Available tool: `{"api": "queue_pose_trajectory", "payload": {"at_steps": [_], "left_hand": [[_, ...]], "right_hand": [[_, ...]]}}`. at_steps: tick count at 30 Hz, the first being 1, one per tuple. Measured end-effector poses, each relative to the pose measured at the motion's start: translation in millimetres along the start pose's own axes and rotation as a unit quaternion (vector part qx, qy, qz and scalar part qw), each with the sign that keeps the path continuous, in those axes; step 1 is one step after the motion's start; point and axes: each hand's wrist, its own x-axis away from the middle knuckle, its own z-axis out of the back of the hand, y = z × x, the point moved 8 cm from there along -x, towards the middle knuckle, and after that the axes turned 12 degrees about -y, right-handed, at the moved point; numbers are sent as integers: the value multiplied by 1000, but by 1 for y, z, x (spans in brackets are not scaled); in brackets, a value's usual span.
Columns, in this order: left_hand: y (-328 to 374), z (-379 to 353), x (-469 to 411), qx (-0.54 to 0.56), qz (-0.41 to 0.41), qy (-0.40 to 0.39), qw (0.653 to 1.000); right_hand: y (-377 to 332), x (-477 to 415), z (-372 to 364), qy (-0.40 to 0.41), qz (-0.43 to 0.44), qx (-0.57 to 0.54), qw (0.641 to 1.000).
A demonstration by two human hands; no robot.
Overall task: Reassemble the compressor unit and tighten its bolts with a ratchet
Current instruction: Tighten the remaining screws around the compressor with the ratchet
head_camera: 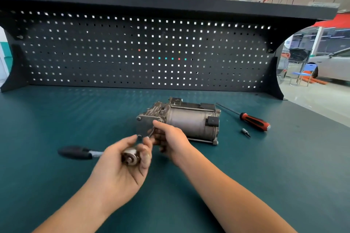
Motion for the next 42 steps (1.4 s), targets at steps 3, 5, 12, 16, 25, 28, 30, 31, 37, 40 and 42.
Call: {"api": "queue_pose_trajectory", "payload": {"at_steps": [3, 5, 12, 16, 25, 28, 30, 31, 37, 40, 42], "left_hand": [[5, -1, 0, -72, 4, 20, 997], [12, 3, -2, -260, -4, 58, 964], [38, -5, 0, -660, -30, 71, 747], [42, -21, -5, -817, -39, 59, 572], [29, 5, 1, -568, 9, 24, 823], [19, 11, -3, -269, 17, 0, 963], [20, 5, -5, -153, 15, -22, 988], [22, 2, -6, -142, 9, -33, 989], [9, -8, -6, -491, 29, -113, 863], [6, -8, -9, -498, 23, -104, 861], [11, -4, -11, -503, 0, -80, 860]], "right_hand": [[0, -1, -3, -16, 11, 8, 1000], [1, 0, -3, -18, 19, 35, 999], [1, 4, -3, 20, 48, 73, 996], [0, 4, -4, 17, 56, 63, 996], [-8, 9, -5, 8, 56, 144, 988], [-34, 21, 12, 101, 130, 324, 932], [-63, 40, 28, 194, 215, 427, 857], [-76, 49, 36, 223, 250, 453, 826], [-81, 21, 100, 127, -22, 722, 680], [-74, 8, 106, 61, -46, 746, 662], [-73, 5, 105, 57, -34, 759, 648]]}}
